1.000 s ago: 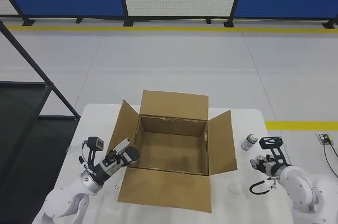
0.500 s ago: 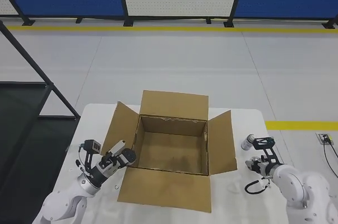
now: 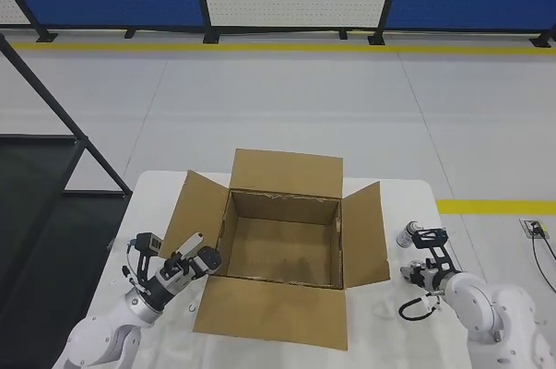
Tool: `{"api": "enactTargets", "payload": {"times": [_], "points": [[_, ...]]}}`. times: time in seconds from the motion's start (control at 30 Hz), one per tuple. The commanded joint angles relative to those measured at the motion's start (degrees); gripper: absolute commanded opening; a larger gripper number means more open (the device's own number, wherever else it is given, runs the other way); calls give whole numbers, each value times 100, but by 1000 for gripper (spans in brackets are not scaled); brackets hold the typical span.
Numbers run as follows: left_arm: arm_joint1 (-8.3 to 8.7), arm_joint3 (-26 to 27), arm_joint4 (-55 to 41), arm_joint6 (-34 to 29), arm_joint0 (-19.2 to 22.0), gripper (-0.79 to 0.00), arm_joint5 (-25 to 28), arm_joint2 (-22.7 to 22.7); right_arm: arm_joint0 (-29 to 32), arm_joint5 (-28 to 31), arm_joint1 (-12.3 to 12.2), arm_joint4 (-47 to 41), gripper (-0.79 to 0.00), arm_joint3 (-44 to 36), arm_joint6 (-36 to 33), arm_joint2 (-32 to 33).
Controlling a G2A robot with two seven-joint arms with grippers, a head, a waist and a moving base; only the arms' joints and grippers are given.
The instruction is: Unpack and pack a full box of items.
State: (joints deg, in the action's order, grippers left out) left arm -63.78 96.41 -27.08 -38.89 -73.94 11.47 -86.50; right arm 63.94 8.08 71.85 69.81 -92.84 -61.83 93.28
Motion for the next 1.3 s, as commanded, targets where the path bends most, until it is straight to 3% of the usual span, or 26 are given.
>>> {"api": "enactTargets", "payload": {"times": [0.0, 0.03, 0.07, 0.2, 0.33, 0.53, 0.77, 0.83, 1.1, 1.27], "points": [[1, -4, -1, -4, 4, 0, 1, -4, 6, -34, -8, -6, -767, 3, 0, -11], [1, -6, -2, -6, 6, 0, 1, -5, 9, -54, -12, -9, -570, 6, -11, -19], [2, -7, 3, -16, 8, 0, -3, -4, 9, -73, -16, -8, -465, 10, -15, -26], [2, -16, -4, -32, 20, 0, 2, -6, 16, -111, -32, -27, -354, 29, -15, -61], [2, -33, -6, -37, 30, 0, 9, -2, 7, -139, -49, -41, -372, 41, -25, -90], [1, -66, -21, -52, 36, 0, 27, 5, 8, -164, -77, -65, -234, 34, -20, -112], [0, -65, -27, -37, 26, 0, 42, 5, -6, -176, -107, -156, -166, 59, 1, -126], [2, -63, -21, -52, 25, 0, 38, 4, -1, -224, -113, -219, 0, 56, 79, -108], [10, -28, 18, -86, 17, 0, -1, -19, 134, -564, -129, -1013, 0, -498, 701, 334], [15, 12, 12, -93, -20, 0, 18, -52, 320, -218, -130, -1784, 0, -1068, 1047, 392]]}}
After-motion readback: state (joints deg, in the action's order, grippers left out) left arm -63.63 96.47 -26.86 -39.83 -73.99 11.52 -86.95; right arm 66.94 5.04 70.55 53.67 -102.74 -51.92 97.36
